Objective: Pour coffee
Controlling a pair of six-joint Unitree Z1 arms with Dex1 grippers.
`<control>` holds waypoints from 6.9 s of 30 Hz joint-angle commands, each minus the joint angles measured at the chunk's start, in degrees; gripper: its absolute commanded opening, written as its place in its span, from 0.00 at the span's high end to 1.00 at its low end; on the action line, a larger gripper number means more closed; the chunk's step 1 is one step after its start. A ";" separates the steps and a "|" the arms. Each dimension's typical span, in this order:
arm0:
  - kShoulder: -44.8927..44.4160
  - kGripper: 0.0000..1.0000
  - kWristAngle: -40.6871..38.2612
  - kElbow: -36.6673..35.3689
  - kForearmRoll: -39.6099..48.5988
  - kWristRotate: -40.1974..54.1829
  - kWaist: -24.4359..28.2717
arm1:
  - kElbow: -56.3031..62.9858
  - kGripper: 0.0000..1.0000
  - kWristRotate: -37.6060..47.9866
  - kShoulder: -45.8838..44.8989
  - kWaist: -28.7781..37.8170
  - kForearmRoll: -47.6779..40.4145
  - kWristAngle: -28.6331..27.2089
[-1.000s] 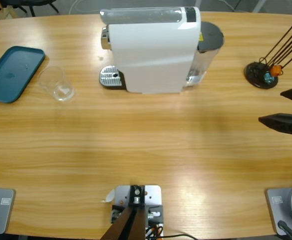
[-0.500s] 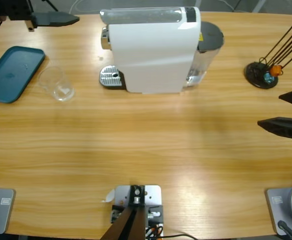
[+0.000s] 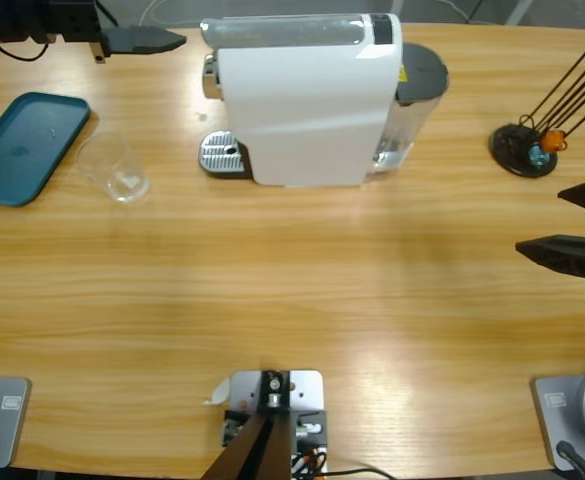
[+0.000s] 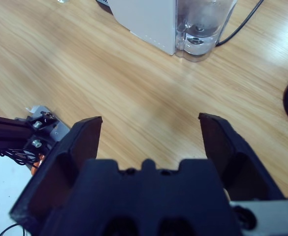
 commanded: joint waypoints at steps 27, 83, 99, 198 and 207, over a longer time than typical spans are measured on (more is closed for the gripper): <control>10.64 0.72 -1.92 -0.77 -8.84 -2.80 -1.34 | 1.92 0.17 1.96 0.59 0.61 -0.97 -1.08; -26.15 0.00 55.35 -13.76 58.00 53.03 -18.69 | -10.86 0.02 9.21 15.78 -8.58 15.00 -13.74; -34.25 0.00 56.10 2.89 52.64 57.21 -19.18 | -8.13 0.28 8.91 21.63 -30.57 1.31 -8.73; -29.51 0.00 57.03 13.20 40.06 55.64 -19.27 | 3.86 0.85 14.71 39.68 -36.12 -23.93 -14.51; -29.51 0.00 57.00 13.20 39.97 55.64 -19.27 | 4.84 0.11 14.41 36.50 -35.46 -23.93 -14.64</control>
